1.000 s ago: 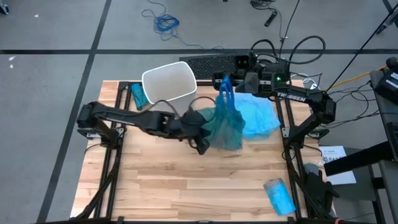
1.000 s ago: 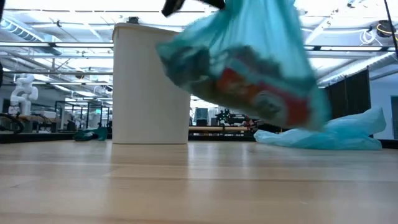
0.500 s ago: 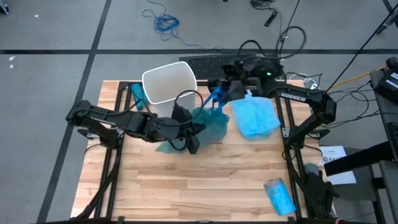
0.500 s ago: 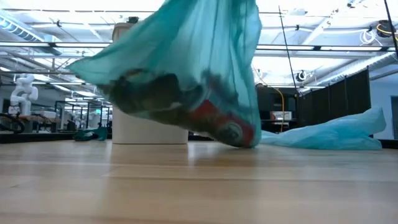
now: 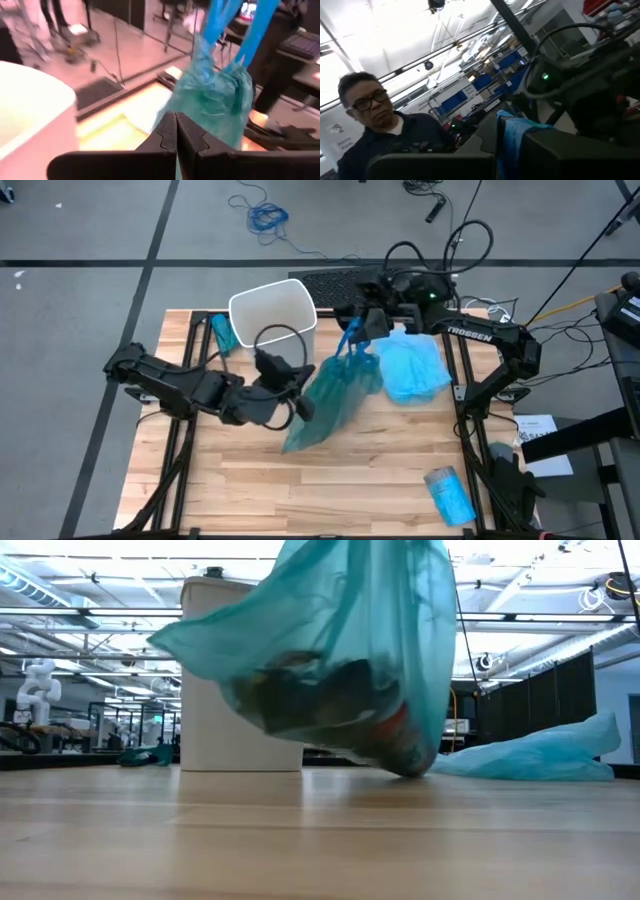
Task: Place trash/remove bag and relplace
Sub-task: Close the blue trash bag
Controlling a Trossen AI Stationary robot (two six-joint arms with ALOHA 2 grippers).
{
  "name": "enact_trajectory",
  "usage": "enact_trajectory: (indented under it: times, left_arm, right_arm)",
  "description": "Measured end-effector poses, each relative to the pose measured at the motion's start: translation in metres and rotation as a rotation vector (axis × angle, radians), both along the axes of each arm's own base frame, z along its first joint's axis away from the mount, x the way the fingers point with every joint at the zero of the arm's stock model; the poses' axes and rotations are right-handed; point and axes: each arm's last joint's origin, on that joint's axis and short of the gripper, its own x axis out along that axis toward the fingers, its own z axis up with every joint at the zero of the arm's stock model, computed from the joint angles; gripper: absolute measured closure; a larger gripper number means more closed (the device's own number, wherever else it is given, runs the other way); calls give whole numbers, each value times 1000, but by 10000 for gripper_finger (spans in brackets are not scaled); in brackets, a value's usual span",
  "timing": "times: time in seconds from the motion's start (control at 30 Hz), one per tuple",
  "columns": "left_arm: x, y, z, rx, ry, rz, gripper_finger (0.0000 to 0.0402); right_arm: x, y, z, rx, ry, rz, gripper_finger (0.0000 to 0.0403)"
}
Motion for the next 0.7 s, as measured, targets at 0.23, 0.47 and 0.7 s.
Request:
enact_trajectory:
  times: [0.23,0.47,0.7]
  left_arm:
    - [5,1,-6,-2,70,-89,391]
    - [10,18,-14,-216,82,-136,292]
    - [12,17,-10,-178,79,-213,176]
  right_arm:
    - [-1,5,2,-4,-12,12,403]
    - [-1,5,2,-7,-15,9,403]
    - [-1,4,2,-6,-14,9,403]
